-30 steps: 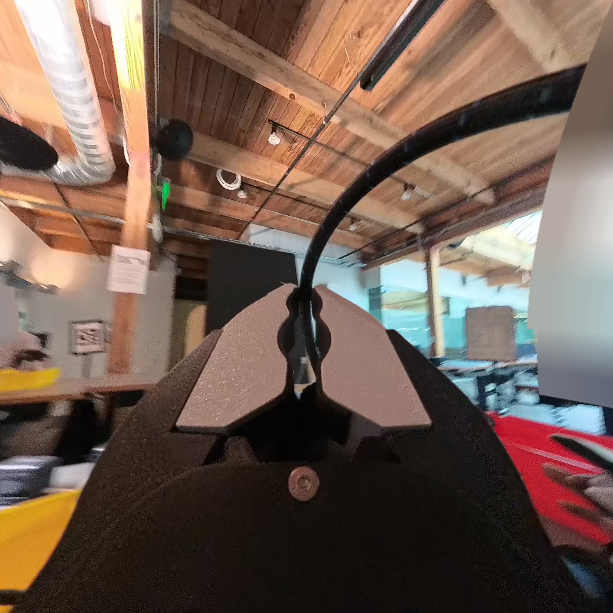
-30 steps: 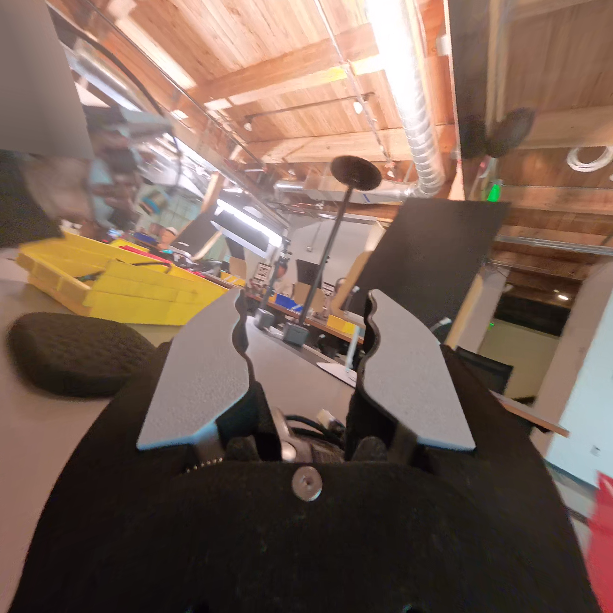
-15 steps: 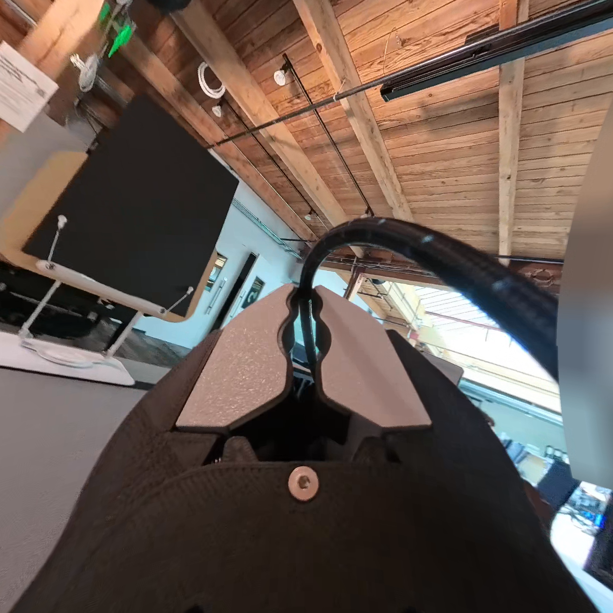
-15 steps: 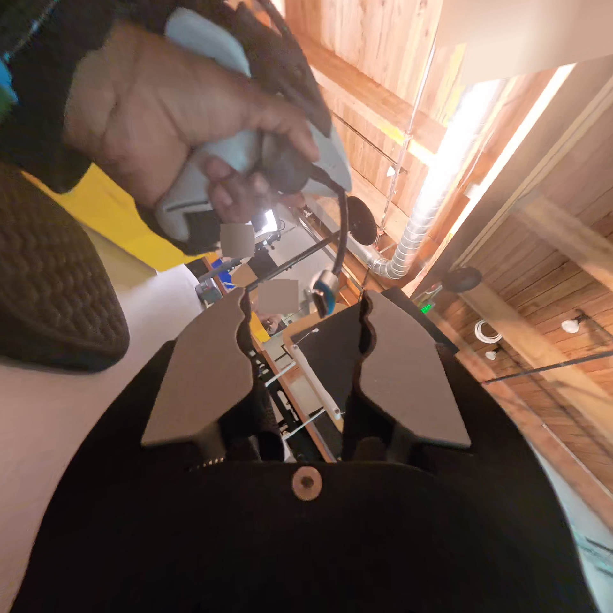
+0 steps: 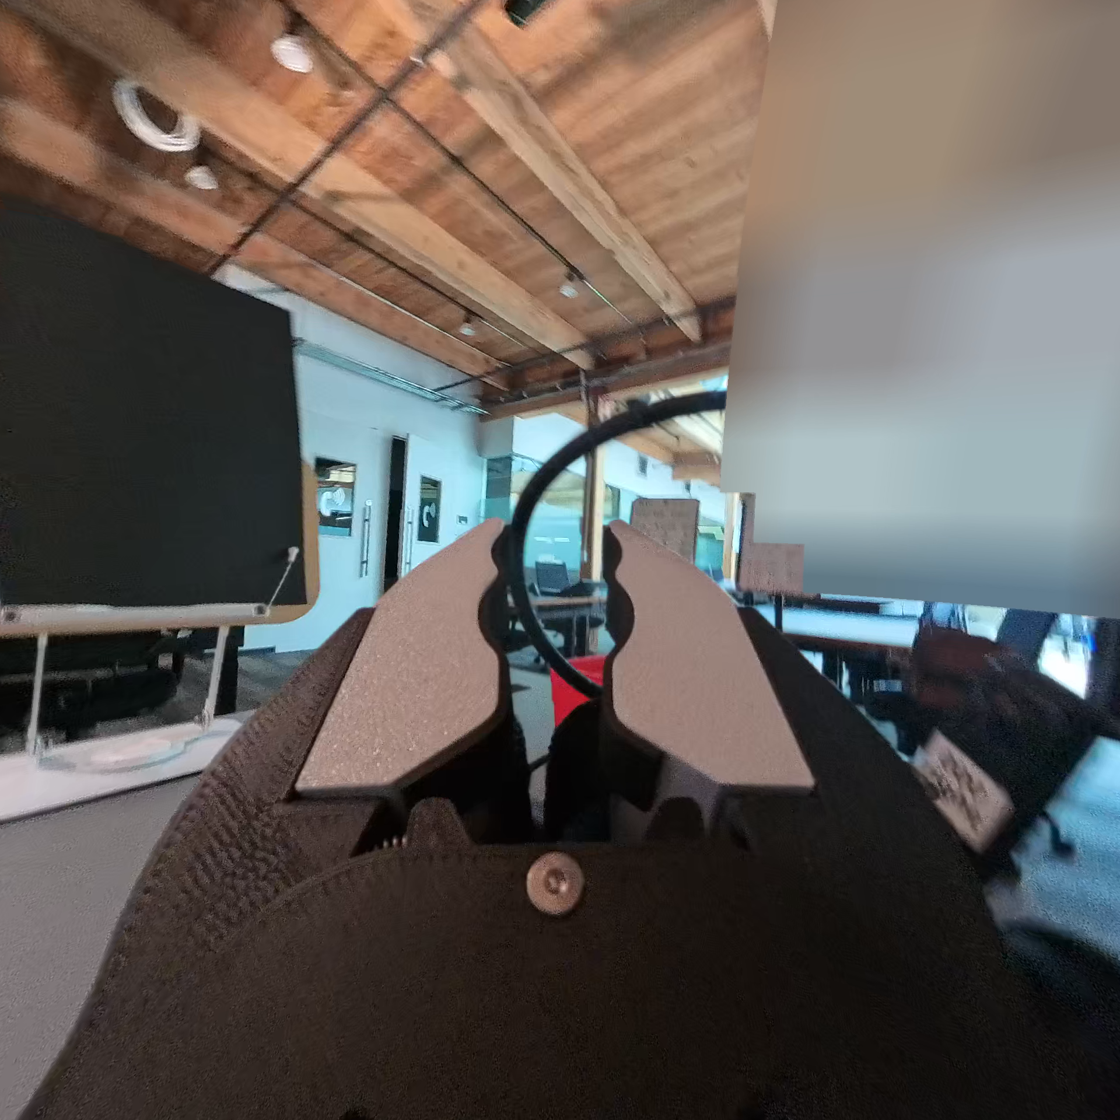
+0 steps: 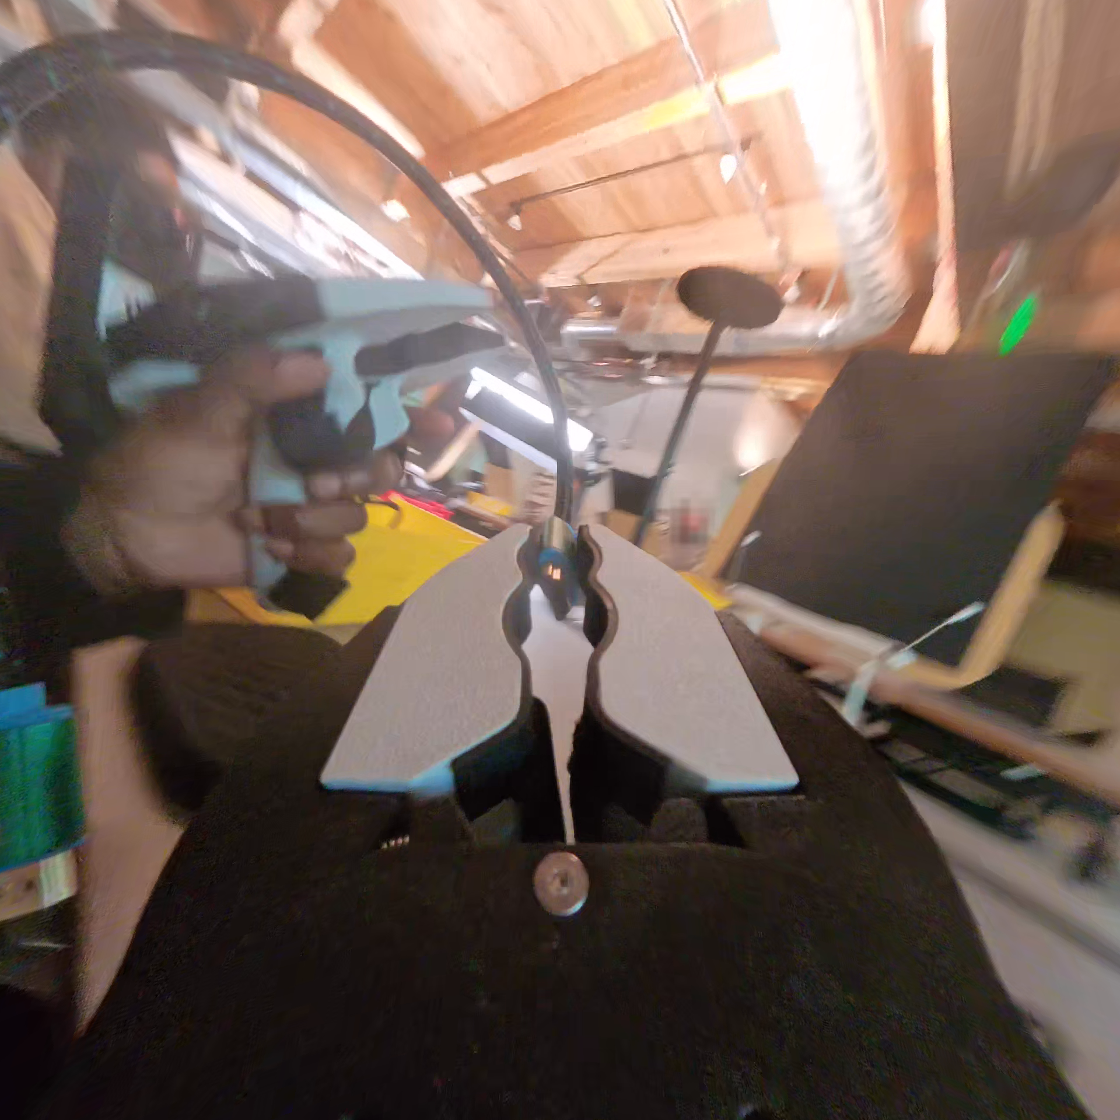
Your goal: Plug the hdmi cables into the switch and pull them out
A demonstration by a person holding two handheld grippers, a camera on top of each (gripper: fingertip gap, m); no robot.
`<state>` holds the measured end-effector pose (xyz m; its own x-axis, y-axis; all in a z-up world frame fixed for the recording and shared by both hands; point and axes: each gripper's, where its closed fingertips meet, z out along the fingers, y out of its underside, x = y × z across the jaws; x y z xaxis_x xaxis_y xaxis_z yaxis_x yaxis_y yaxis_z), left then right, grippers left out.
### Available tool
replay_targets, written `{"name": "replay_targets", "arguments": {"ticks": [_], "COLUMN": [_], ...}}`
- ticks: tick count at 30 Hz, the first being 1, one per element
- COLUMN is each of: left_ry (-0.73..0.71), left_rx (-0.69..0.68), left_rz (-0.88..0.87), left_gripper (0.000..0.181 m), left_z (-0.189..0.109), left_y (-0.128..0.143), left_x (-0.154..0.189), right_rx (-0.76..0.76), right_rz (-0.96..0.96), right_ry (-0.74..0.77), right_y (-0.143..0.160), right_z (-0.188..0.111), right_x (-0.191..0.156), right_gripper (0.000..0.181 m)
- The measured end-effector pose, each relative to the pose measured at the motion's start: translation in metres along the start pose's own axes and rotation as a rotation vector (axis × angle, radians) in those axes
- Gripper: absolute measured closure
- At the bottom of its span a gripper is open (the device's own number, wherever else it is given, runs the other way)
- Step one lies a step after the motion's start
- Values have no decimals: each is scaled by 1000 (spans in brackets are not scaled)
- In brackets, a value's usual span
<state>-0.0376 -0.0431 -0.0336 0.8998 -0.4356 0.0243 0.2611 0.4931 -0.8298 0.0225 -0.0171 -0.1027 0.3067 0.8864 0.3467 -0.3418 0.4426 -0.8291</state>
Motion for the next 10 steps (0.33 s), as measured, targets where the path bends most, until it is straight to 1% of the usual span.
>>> {"name": "replay_targets", "arguments": {"ticks": [2,4,6,8,10], "left_ry": [81,140,223,313,405], "left_rx": [-42,-87,-167,-242,-280], "left_rz": [64,77,31,-36,-69], "left_gripper": [150,148,147,140,139], "left_z": [-6,-13,-19,-25,-30], "left_y": [7,19,35,53,67], "left_x": [7,8,13,23,38], "right_rx": [5,8,-18,-47,-98], "right_rz": [313,631,932,1210,1424], "right_ry": [-53,-122,-225,-338,-437], "right_y": [2,4,4,1,-1], "right_z": [-4,-7,-8,-10,-12], "right_x": [7,13,12,8,1], "right_gripper": [169,169,169,169,169]}}
